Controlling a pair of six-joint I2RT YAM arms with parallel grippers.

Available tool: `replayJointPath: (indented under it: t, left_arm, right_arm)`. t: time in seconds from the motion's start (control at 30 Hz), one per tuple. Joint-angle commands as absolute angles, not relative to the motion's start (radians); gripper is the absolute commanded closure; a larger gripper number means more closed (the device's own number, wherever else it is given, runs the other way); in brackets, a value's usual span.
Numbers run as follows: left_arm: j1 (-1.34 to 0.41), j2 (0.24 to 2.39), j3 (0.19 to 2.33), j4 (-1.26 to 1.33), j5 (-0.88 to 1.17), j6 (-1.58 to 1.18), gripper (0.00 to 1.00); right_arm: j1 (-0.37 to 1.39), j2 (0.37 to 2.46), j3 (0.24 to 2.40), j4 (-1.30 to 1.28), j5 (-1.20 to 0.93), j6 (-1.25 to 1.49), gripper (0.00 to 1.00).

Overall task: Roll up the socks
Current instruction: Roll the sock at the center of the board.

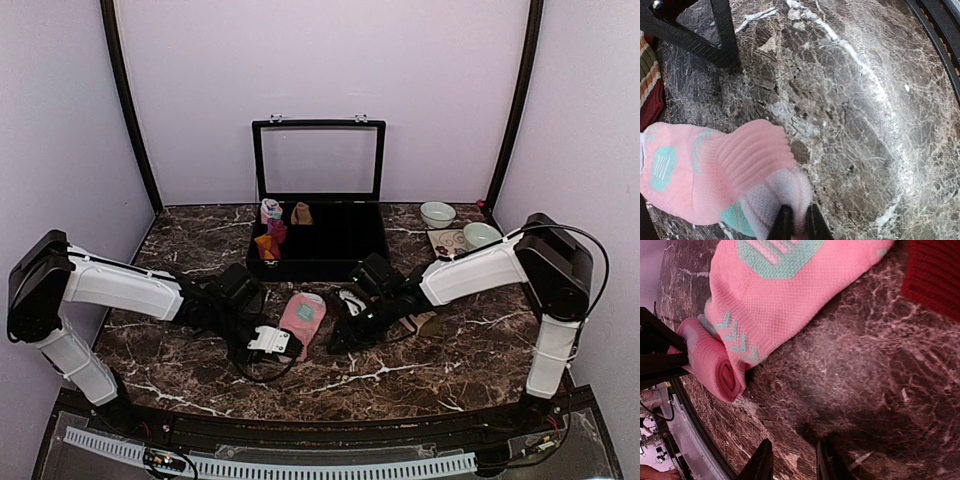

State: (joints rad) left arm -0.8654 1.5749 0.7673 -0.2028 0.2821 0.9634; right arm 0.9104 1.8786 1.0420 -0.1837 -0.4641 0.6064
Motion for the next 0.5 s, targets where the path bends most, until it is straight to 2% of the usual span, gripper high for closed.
replayJointPath:
  t: [0.0, 0.13, 0.23, 0.47]
  left_arm:
    - [-0.828, 1.638, 0.775, -0.558, 0.430, 0.952, 1.00]
    - [-0.814, 1.642, 0.815, -0.621, 0.540, 0.963, 1.00]
    - [-0.795, 1.644, 0.835, -0.659, 0.630, 0.962, 0.99]
    - [-0.750, 1.673, 0.858, -0.709, 0.731, 0.970, 0.98]
  right_arm:
    - [0.887, 1.850, 1.050, -0.205, -0.386, 0.582, 0.69]
    - [0.885, 1.875, 1.143, -0.151, -0.401, 0.580, 0.70]
    - [0.907, 1.857, 1.110, 0.002, -0.440, 0.579, 0.70]
    - [1.060, 1.615, 0.639, 0.645, -0.269, 0.240, 0.67]
